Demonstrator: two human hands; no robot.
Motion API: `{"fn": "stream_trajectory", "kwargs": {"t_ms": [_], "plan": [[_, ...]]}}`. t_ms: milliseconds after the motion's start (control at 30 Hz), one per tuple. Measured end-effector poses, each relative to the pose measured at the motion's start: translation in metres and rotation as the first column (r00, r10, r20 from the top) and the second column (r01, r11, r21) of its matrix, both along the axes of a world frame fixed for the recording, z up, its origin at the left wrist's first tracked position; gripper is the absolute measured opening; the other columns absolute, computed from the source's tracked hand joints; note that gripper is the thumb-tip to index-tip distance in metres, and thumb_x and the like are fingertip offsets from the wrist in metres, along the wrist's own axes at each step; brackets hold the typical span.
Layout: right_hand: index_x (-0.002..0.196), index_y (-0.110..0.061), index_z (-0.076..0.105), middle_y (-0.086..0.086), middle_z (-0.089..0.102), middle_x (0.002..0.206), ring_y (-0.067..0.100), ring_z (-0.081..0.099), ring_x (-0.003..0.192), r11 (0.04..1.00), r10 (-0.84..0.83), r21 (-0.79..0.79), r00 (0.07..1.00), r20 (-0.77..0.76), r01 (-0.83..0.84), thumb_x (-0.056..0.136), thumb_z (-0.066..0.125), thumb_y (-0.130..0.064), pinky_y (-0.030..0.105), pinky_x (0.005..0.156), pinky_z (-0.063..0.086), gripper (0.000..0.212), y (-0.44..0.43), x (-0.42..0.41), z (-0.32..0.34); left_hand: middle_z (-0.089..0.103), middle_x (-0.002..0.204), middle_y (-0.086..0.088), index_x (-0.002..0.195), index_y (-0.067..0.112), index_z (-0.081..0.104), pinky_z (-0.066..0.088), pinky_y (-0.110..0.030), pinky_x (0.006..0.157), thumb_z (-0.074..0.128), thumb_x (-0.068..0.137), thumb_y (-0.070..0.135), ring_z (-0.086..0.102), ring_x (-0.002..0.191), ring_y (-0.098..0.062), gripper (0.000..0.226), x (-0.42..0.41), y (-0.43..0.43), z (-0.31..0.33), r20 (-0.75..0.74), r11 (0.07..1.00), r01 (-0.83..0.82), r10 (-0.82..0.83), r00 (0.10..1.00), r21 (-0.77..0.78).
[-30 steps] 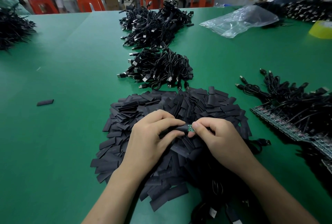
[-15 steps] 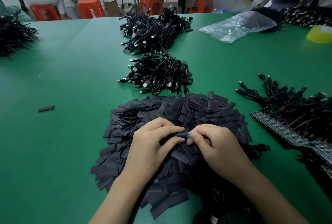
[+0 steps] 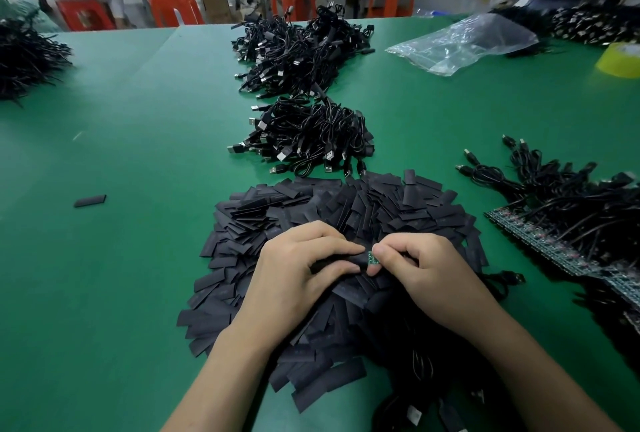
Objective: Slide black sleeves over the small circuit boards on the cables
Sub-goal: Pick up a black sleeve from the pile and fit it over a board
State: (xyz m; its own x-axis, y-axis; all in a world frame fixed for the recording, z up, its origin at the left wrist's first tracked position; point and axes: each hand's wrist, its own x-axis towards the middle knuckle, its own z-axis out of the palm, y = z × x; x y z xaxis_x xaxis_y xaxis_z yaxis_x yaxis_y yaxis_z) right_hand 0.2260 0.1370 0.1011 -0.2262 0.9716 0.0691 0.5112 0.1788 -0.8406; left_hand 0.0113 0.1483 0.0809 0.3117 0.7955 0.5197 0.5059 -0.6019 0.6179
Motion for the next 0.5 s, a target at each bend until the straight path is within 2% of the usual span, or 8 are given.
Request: {"fn": "stream_trajectory", "kwargs": {"t_ms": [133,333,500], "plan": [[0.071,-0.026,0.072,-0.009,0.033,0.046,0.007,0.029,0.045,1.000,-0.002,0.016,1.000,0.022,0.002,0.101,0.059,-0.025,0.022,0.047,0.022,0.033,-0.0013,-0.0018,0.0016,0.069,0.096,0.016,0.103,0.023,0.081,0.055,-0.024,0.077,0.085,0.084,0.023,0.069,0.090,-0.006,0.020,0.0014,-0.0001,-0.0015,0.058,0.999,0.006,-0.003,0.998,-0.039],[0.074,-0.025,0.072,-0.017,0.051,0.056,0.009,0.040,0.048,0.998,-0.010,0.070,0.994,0.107,0.003,0.100,0.059,-0.024,0.021,0.052,0.027,0.030,-0.0031,-0.0045,0.0025,0.070,0.095,0.015,0.103,0.023,0.082,0.053,-0.020,0.079,0.083,0.085,0.029,0.069,0.088,-0.003,0.019,0.0028,-0.0006,-0.0023,0.051,0.999,0.010,-0.008,0.999,-0.052],[0.072,-0.027,0.073,-0.008,0.036,0.048,0.007,0.031,0.047,1.000,0.006,-0.006,1.000,0.029,-0.006,0.102,0.059,-0.026,0.024,0.050,0.026,0.033,-0.0011,0.0002,0.0077,0.072,0.094,0.015,0.103,0.023,0.081,0.053,-0.018,0.080,0.084,0.084,0.026,0.070,0.089,-0.005,0.020,0.0016,0.0006,0.0008,0.077,0.996,0.037,-0.031,0.997,-0.084]]}}
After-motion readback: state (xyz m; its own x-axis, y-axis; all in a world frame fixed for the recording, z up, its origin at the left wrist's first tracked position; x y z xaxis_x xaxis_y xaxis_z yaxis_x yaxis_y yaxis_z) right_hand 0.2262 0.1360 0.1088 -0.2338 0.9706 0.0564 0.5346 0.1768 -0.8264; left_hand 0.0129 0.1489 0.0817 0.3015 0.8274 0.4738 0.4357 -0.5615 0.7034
